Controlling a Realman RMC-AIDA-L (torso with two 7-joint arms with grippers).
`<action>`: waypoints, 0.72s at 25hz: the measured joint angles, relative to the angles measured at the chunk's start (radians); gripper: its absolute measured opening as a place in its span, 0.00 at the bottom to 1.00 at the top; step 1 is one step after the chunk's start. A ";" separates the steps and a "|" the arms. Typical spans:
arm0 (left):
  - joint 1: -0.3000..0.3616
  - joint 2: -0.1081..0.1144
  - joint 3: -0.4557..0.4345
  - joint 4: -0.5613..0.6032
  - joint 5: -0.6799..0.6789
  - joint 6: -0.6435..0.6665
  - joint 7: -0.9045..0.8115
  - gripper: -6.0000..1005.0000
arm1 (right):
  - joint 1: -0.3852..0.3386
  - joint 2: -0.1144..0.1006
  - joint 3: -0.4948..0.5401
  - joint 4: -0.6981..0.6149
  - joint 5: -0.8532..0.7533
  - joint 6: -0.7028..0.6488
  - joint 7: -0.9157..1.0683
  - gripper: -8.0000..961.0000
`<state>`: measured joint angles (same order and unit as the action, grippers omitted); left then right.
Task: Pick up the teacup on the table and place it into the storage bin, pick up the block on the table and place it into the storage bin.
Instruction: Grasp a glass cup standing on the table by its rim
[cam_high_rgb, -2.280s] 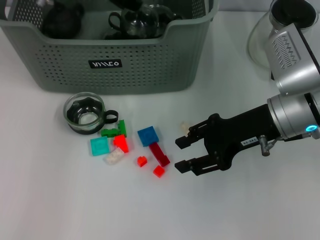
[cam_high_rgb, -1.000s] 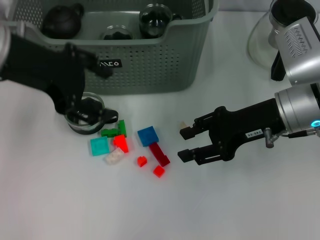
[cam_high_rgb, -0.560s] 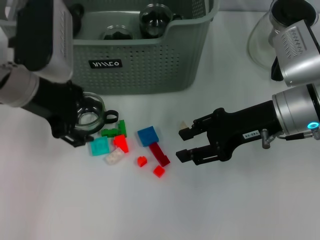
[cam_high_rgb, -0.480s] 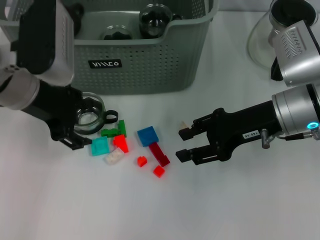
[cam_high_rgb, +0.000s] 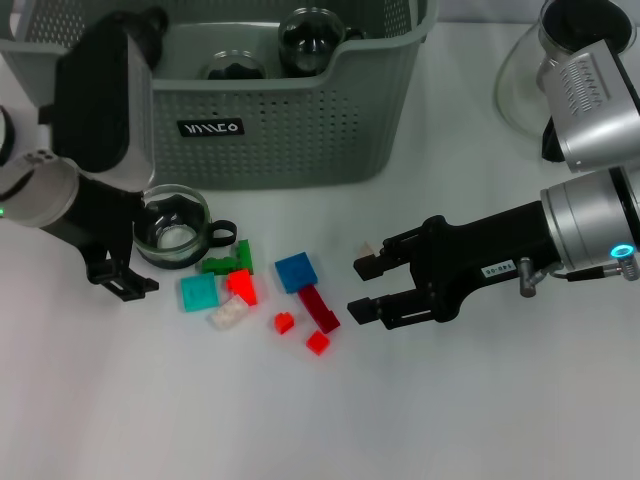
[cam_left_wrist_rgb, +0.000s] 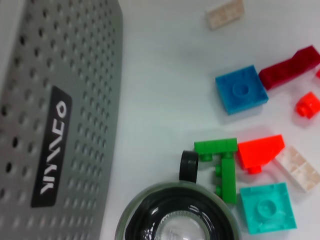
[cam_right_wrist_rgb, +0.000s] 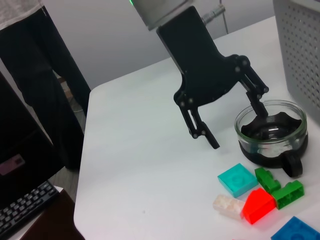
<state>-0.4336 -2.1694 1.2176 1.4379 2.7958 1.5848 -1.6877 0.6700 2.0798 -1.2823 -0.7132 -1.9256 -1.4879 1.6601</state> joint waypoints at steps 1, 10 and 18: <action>0.000 0.000 0.006 -0.006 0.005 -0.007 -0.002 0.81 | 0.000 0.000 0.000 0.000 0.000 0.000 0.001 0.61; -0.020 -0.001 0.048 -0.031 0.032 -0.021 -0.015 0.80 | -0.001 0.003 0.000 0.000 -0.001 0.000 0.003 0.61; -0.060 0.000 0.082 -0.085 0.059 -0.019 -0.035 0.79 | -0.001 0.005 0.000 0.006 -0.002 0.000 0.004 0.61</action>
<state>-0.4933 -2.1695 1.2996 1.3524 2.8550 1.5661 -1.7228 0.6688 2.0847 -1.2822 -0.7073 -1.9278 -1.4879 1.6644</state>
